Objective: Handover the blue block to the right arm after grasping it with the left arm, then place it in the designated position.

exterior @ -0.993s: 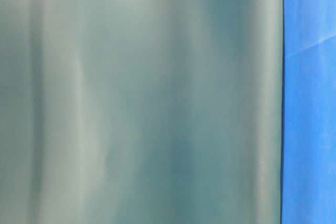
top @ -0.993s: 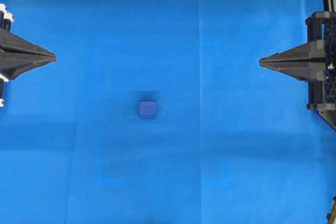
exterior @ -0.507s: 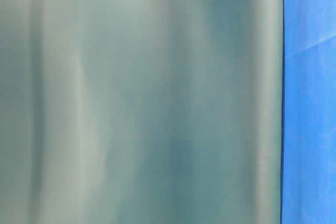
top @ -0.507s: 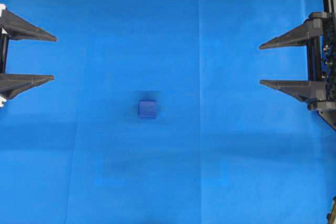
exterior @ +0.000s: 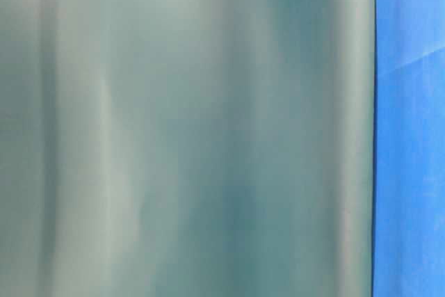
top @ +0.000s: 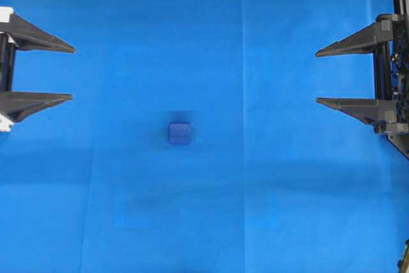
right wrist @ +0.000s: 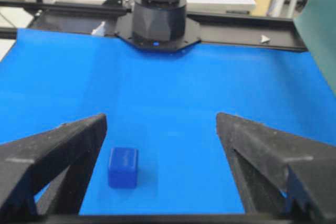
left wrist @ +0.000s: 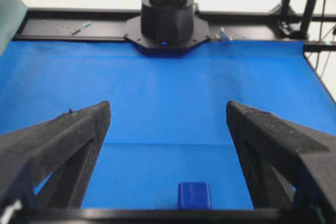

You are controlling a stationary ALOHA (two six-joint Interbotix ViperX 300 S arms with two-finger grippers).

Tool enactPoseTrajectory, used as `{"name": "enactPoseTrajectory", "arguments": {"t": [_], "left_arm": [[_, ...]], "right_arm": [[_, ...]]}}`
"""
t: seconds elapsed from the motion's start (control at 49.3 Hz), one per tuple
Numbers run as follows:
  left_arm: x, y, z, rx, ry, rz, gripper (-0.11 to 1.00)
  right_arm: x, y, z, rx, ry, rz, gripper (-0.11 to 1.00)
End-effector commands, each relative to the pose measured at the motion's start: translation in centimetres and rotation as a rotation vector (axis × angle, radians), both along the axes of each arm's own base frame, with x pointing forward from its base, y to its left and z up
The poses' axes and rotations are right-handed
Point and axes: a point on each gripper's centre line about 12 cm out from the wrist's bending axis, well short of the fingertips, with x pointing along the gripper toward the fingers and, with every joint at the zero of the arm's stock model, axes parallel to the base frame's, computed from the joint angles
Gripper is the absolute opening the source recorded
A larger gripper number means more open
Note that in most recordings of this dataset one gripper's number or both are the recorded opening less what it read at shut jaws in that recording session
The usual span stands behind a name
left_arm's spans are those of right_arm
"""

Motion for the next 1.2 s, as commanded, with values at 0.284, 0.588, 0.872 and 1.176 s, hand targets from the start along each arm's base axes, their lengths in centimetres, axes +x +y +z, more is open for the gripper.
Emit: {"name": "enactPoseTrajectory", "arguments": {"t": [0.284,0.588,0.872,1.176], "left_arm": [[7.6,0.0,1.8,-0.002,0.021,0.001,0.93],[13.0,0.0,2.2,0.004,0.041,0.001,0.93],[15.5,0.2,2.8,0.014,0.037,0.007,0.93],[15.5,0.2,2.4,-0.017,0.107,0.008,0.93]], "right_arm": [[0.3,-0.2,1.3,0.004,-0.034,-0.009,0.98],[0.3,-0.2,1.3,0.004,-0.034,-0.009,0.98],[0.3,-0.2,1.2,0.004,-0.032,-0.010,0.98],[0.3,-0.2,1.3,0.004,-0.031,-0.010,0.98]]}}
